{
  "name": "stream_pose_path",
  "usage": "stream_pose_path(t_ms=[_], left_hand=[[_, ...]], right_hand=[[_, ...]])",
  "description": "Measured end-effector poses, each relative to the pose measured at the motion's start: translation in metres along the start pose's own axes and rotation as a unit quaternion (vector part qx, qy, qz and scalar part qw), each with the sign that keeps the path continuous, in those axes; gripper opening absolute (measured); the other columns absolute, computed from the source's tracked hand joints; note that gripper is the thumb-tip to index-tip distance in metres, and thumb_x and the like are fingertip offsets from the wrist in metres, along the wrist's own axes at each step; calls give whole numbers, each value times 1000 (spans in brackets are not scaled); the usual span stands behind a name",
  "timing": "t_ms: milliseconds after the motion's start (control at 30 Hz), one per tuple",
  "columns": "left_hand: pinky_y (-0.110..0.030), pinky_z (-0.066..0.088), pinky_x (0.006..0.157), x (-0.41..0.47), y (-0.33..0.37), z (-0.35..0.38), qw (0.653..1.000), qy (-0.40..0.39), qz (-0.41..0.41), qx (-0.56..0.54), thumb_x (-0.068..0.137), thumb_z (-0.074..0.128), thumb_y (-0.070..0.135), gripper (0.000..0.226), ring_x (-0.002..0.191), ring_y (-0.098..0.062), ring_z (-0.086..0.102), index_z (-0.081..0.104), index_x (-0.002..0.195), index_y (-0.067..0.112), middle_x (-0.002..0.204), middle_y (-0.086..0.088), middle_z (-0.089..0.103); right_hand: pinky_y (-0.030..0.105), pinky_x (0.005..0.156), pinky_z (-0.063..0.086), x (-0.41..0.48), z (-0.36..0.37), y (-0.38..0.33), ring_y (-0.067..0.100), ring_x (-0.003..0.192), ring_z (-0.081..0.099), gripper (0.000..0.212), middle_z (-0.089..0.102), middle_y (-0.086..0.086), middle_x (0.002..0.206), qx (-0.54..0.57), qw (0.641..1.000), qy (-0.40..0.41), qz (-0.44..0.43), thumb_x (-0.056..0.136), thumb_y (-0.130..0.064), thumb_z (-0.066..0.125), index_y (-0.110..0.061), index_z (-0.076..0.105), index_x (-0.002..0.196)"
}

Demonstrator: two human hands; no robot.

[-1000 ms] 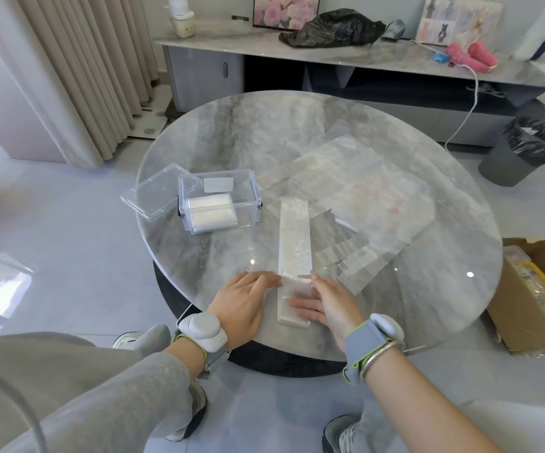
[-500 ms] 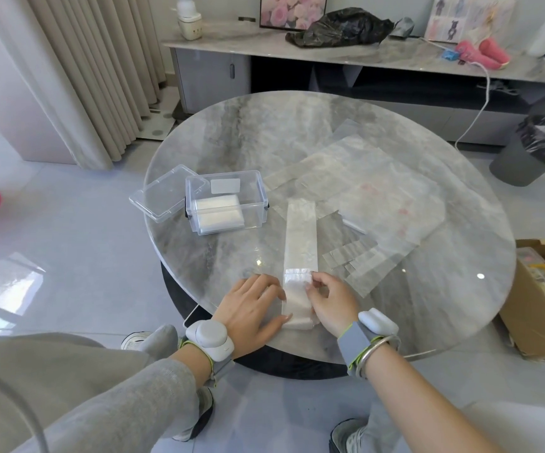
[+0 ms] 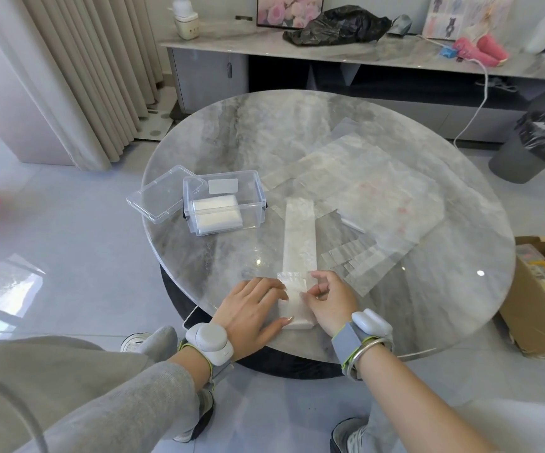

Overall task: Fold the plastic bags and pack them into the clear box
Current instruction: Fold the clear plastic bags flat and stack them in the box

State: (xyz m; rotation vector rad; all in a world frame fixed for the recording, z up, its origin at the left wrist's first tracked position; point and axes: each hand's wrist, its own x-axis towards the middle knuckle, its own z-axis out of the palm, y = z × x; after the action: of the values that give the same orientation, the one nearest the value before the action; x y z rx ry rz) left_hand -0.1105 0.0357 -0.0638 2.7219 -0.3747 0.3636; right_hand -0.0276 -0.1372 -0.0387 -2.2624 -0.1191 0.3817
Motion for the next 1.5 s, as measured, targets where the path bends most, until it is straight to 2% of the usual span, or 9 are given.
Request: stream_pose_path(t_ms=[333, 600, 733, 867, 933, 1067, 1200, 1333, 1500], left_hand=[[-32, 31, 113, -1, -4, 8, 996, 2, 85, 29, 100, 49, 37, 36, 138, -15, 40, 58, 130, 19, 145, 2, 49], [-35, 38, 109, -2, -7, 12, 996, -10, 85, 27, 99, 53, 34, 32, 134, -14, 45, 60, 126, 19, 141, 1, 52], [-35, 40, 108, -2, -7, 12, 996, -13, 84, 17, 98, 52, 32, 32, 132, -14, 46, 59, 126, 18, 141, 1, 52], [-34, 38, 108, 0, -5, 10, 996, -14, 84, 1, 97, 51, 31, 33, 131, -15, 47, 59, 126, 17, 140, 0, 52], [-34, 38, 109, 0, -6, 10, 996, -20, 84, -5, 96, 52, 30, 34, 132, -15, 47, 59, 126, 16, 141, 0, 52], [-33, 38, 109, 0, -6, 8, 997, -25, 76, -19, 94, 54, 28, 35, 130, -14, 49, 58, 127, 16, 142, 1, 51], [-28, 35, 111, -1, -6, 4, 997, -35, 69, -20, 93, 53, 28, 36, 127, -14, 51, 57, 127, 16, 143, 1, 51], [-19, 26, 112, -1, -4, -1, 997, -49, 45, -40, 88, 53, 21, 44, 127, -13, 49, 53, 131, 16, 142, 3, 51], [-24, 34, 111, -1, -8, 1, 996, -57, 29, -54, 81, 54, 16, 55, 129, -14, 48, 48, 136, 17, 145, 7, 47]], right_hand=[[20, 60, 42, 8, 1, 7, 7, 72, 61, 30, 65, -14, 82, 24, 999, 41, 16, 86, -18, 65, -28, 57, 112], [15, 60, 39, 8, 0, 5, 5, 73, 60, 30, 64, -14, 82, 34, 999, 36, 5, 85, -20, 69, -28, 56, 111], [22, 65, 42, -2, -9, 3, 7, 73, 57, 32, 57, -14, 100, -73, 994, 40, -75, 85, -23, 67, -29, 52, 113], [26, 77, 44, -20, -26, -2, 10, 102, 48, 24, 47, -13, 112, -309, 921, -40, -234, 88, -37, 60, -28, 54, 109], [28, 78, 44, -28, -27, 0, 13, 105, 46, 30, 49, -9, 111, -353, 891, -72, -277, 84, -42, 62, -26, 58, 108], [26, 52, 47, -32, -21, 13, 16, 72, 60, 27, 60, -6, 82, -400, 840, -6, -367, 58, -29, 83, -22, 69, 80], [29, 49, 45, -25, -11, 23, 17, 62, 55, 13, 59, -4, 74, -389, 815, 84, -421, 62, -12, 78, -19, 69, 69], [29, 48, 44, -21, -7, 29, 17, 60, 54, 16, 59, -4, 71, -336, 822, 119, -445, 63, -4, 78, -17, 69, 64], [19, 52, 46, -34, -19, 19, 9, 75, 59, 8, 62, -13, 84, -243, 898, 66, -361, 70, -18, 72, -23, 70, 76]])
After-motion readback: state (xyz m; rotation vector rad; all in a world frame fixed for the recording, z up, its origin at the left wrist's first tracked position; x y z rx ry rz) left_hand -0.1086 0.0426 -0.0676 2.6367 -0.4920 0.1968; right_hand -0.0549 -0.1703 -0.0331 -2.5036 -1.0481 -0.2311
